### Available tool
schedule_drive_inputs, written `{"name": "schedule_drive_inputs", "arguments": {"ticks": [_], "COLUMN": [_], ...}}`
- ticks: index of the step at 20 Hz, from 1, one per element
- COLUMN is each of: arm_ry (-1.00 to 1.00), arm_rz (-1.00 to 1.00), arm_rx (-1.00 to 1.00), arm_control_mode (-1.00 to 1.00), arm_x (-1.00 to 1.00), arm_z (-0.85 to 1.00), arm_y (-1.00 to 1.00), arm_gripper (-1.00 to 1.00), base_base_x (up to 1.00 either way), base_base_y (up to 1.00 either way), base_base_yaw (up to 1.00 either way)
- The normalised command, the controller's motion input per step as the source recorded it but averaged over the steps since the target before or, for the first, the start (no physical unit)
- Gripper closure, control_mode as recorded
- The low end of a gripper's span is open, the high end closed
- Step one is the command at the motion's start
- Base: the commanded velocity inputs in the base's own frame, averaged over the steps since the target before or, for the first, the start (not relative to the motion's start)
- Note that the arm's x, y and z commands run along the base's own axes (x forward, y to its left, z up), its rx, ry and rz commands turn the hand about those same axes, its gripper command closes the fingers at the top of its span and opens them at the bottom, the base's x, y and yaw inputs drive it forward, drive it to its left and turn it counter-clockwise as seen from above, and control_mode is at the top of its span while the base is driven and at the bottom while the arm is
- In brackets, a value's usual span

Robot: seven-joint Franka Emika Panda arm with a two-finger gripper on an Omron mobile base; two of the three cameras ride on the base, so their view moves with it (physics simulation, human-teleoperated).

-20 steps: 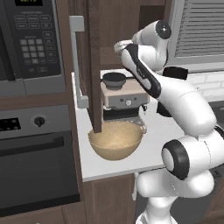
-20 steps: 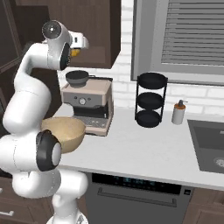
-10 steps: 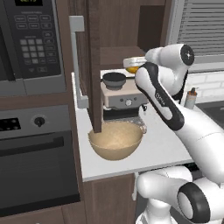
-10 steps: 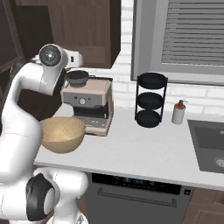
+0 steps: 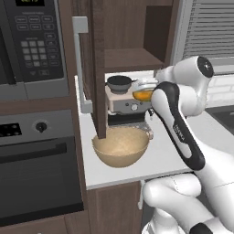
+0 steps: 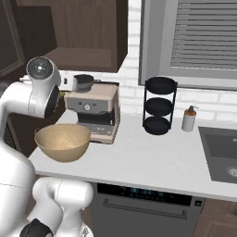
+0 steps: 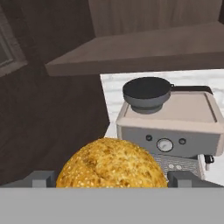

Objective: Open the cabinet, pick up the bread from the cabinet and place it in the basket. Then move the basket to the dining counter.

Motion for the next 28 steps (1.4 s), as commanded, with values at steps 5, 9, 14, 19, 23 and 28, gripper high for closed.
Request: {"name": "schedule_drive_inputs", "arguments": {"ticks": [5, 9, 14, 19, 23, 28], "arm_ry": [0.23, 0.34, 0.28, 0.18, 0.09, 0.02], "arm_rz": [0.04, 0.03, 0.01, 0.0, 0.01, 0.0], "arm_rx": [0.0, -0.03, -0.05, -0.04, -0.03, -0.08], "arm_control_mode": [-1.0, -1.0, -1.0, -1.0, -1.0, -1.0], "arm_x": [0.04, 0.04, 0.31, 0.36, 0.29, 0.11], "arm_z": [-1.0, -1.0, -0.94, -0.68, -0.55, -0.29], "arm_y": [0.04, 0.04, 0.28, 0.08, 0.0, 0.25], "arm_gripper": [1.0, 1.0, 1.0, 1.0, 1.0, 1.0], "base_base_x": [0.0, 0.0, 0.0, 0.0, 0.0, 0.0], "base_base_y": [0.0, 0.0, 0.0, 0.0, 0.0, 0.0], "base_base_yaw": [0.0, 0.0, 0.0, 0.0, 0.0, 0.0]}}
